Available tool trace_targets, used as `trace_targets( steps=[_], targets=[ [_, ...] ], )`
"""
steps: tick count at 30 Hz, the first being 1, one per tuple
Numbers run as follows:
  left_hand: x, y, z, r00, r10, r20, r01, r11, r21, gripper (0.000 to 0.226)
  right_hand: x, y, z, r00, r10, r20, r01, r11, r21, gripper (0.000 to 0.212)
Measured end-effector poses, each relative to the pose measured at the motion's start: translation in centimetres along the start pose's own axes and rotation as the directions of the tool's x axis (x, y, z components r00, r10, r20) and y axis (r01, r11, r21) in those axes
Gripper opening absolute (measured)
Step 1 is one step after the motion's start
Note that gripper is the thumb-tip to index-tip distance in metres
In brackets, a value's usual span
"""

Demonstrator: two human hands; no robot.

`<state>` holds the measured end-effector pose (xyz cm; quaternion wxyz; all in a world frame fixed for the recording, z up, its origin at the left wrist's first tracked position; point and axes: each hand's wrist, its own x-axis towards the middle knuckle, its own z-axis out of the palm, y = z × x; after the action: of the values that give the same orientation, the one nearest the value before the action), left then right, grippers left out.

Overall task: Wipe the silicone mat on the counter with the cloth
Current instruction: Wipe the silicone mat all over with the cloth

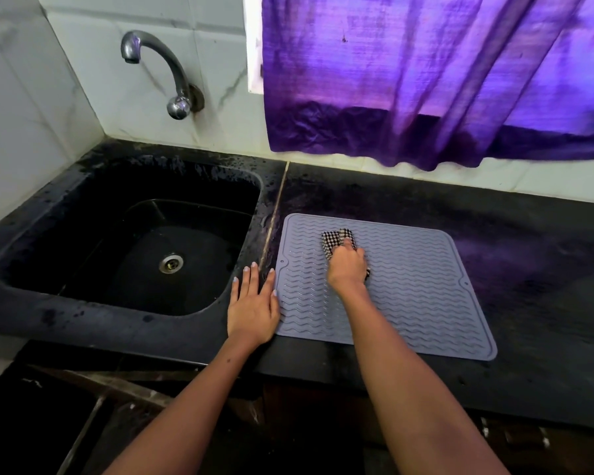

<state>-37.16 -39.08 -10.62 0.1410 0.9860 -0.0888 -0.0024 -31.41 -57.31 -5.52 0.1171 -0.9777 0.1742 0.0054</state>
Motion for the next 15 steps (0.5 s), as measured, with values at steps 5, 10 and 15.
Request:
trace_targets(
  steps=[5, 10, 15],
  targets=[
    [0.2, 0.0, 0.1, 1.000, 0.000, 0.000, 0.000, 1.000, -0.002, 0.052, 0.7, -1.5, -2.0, 0.984, 0.178, -0.007, -0.170, 0.951, 0.256, 0.029],
    [0.2, 0.0, 0.2, 1.000, -0.004, -0.006, 0.004, 1.000, 0.010, 0.052, -2.2, -3.9, 1.5, 0.995, -0.058, -0.077, 0.062, 0.997, 0.055, 0.033],
    [0.2, 0.0, 0.1, 1.000, 0.000, 0.015, 0.000, 1.000, 0.011, 0.053, -2.5, -3.8, 2.8, 0.992, -0.124, 0.002, 0.123, 0.991, -0.052, 0.051]
  ],
)
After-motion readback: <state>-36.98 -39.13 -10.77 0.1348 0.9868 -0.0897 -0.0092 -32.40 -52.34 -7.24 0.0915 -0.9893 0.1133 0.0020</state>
